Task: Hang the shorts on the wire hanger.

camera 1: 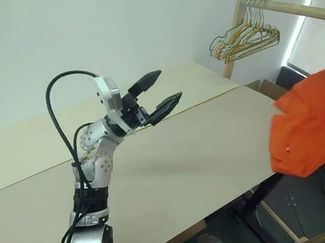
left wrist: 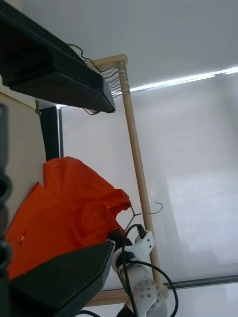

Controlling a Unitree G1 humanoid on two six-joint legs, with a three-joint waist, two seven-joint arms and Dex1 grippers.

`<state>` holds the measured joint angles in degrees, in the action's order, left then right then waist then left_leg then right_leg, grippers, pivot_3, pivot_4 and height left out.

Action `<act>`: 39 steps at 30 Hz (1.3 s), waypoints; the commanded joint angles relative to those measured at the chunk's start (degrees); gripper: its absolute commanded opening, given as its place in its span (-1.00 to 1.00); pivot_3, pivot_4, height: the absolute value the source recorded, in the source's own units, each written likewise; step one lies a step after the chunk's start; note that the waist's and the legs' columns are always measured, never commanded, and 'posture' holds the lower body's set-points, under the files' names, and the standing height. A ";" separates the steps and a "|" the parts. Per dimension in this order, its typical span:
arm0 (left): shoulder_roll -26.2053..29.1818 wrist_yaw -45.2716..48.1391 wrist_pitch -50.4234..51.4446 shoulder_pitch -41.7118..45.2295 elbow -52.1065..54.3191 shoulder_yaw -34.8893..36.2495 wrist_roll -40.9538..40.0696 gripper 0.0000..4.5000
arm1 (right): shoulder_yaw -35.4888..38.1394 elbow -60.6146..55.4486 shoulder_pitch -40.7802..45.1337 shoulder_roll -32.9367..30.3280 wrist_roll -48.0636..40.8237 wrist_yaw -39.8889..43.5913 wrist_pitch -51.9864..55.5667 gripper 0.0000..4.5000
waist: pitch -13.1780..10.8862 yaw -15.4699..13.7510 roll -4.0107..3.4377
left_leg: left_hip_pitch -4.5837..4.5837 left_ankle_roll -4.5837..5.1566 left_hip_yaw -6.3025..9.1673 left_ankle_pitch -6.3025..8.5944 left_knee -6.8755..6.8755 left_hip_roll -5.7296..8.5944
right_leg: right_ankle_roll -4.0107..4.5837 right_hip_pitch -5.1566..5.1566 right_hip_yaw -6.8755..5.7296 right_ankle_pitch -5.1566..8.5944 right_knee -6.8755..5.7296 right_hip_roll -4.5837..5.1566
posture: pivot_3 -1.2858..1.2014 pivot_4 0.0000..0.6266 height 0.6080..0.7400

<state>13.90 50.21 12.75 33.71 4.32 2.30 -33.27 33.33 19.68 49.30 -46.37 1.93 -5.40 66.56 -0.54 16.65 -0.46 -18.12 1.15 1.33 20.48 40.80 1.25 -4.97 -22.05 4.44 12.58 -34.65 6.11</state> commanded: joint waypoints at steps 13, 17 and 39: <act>1.73 -0.31 -0.50 -0.68 4.00 -1.00 1.10 0.99 | 2.61 33.20 14.97 -5.97 -5.53 -7.50 -19.75 -1.00 | -0.04 -0.44 -0.03 | -0.10 0.06 -0.11 0.03 -0.07 0.04 | -0.20 0.02 0.15 -0.14 0.47 0.02 | -0.14 -1.00 1.00; 1.40 -0.35 -0.42 -0.96 4.58 -0.65 0.29 0.99 | 2.83 36.89 16.02 -6.84 -7.31 -8.61 -20.43 -1.00 | -0.04 -0.65 -0.02 | -0.10 0.14 -0.26 0.08 -0.07 0.06 | -0.30 0.02 0.31 -0.20 0.59 0.02 | -0.14 -1.00 1.00; 1.19 0.39 -1.47 -1.57 4.81 -1.07 0.43 1.00 | -4.38 28.51 14.22 -4.97 -4.68 -19.62 -21.81 0.99 | -0.08 -2.04 0.00 | -0.04 0.32 -0.75 0.18 -0.06 0.09 | -0.47 -0.05 0.77 -0.29 0.67 0.01 | -0.13 -1.00 1.00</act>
<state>14.79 50.38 12.53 31.59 8.03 1.03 -32.68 29.65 52.91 63.22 -51.51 -3.33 -23.31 45.93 -0.63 14.61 -0.46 -18.16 1.48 0.59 20.67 40.74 1.34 -5.44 -22.10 5.21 12.29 -33.98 6.12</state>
